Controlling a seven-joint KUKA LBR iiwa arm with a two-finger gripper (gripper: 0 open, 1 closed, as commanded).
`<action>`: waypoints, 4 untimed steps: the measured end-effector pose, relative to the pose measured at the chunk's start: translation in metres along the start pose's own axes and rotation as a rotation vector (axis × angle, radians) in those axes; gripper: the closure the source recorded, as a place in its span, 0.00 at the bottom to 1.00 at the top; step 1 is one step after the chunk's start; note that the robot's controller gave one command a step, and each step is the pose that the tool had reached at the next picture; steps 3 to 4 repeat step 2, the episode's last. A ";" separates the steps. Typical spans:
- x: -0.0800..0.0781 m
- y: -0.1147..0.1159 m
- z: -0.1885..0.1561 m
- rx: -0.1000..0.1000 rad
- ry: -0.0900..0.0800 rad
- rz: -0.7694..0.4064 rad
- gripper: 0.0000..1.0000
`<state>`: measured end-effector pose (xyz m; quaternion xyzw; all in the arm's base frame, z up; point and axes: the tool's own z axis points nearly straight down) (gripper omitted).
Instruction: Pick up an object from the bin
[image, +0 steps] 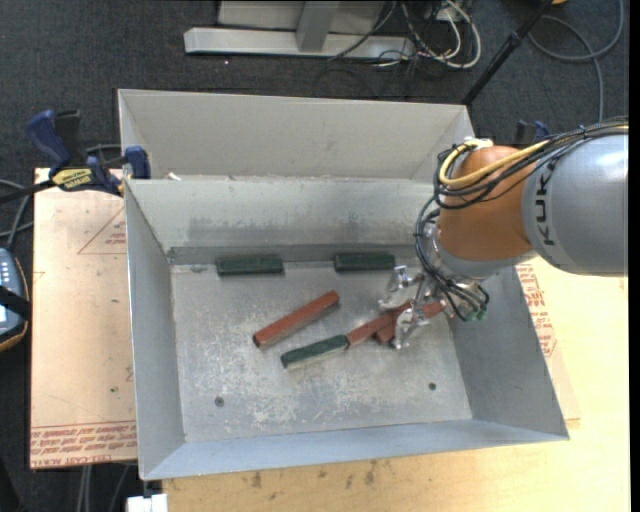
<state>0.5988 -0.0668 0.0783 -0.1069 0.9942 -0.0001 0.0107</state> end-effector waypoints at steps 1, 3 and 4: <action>0.000 0.000 0.000 0.000 0.000 0.000 1.00; -0.017 0.025 -0.193 -0.003 0.017 -0.063 1.00; -0.017 0.025 -0.193 -0.003 0.017 -0.063 1.00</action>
Offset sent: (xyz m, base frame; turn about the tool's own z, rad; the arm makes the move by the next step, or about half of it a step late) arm 0.0066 0.0270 0.1948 -0.0659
